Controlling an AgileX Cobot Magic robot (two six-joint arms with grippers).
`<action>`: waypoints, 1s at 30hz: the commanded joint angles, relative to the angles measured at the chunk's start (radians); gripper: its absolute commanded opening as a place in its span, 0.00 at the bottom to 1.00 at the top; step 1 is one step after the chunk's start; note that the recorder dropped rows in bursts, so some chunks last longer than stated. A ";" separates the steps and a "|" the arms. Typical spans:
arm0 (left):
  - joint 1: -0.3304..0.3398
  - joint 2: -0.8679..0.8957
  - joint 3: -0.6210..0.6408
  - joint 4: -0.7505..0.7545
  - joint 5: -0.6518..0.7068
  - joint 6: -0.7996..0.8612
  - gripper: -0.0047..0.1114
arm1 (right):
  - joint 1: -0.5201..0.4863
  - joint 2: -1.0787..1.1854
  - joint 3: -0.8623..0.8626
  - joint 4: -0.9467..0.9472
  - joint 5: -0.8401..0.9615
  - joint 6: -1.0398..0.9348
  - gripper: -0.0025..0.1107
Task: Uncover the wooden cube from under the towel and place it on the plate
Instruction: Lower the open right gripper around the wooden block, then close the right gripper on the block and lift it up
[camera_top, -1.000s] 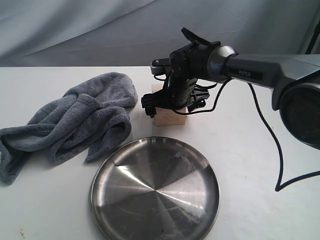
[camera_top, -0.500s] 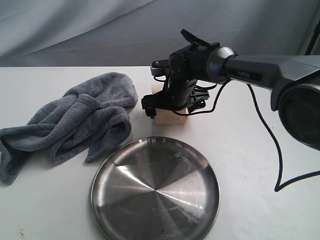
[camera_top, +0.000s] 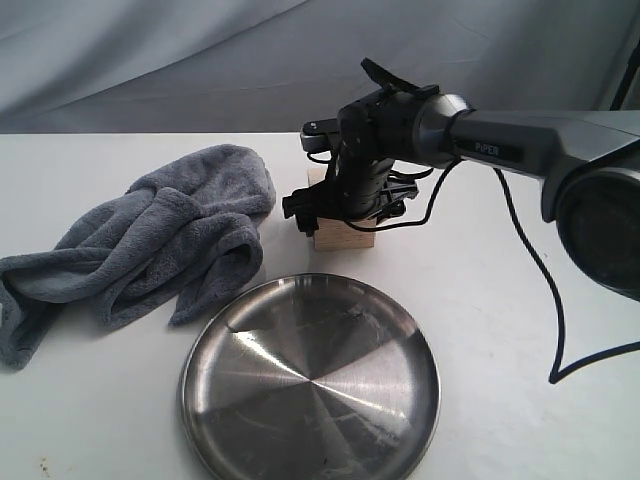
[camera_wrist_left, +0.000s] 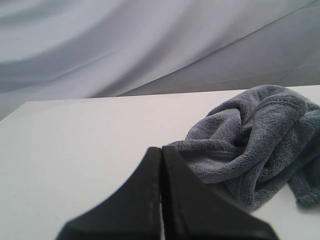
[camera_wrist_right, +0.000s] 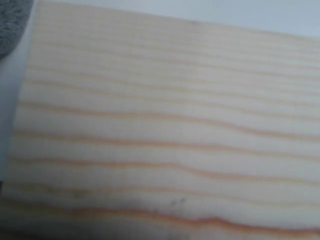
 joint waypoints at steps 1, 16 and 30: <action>0.003 -0.002 0.005 0.000 -0.010 0.000 0.04 | -0.001 -0.001 0.003 0.000 0.017 -0.001 0.28; 0.003 -0.002 0.005 0.000 -0.010 -0.001 0.04 | -0.001 -0.013 -0.116 0.000 0.172 -0.118 0.09; 0.003 -0.002 0.005 0.000 -0.010 0.002 0.04 | 0.001 -0.115 -0.116 0.001 0.168 -0.236 0.09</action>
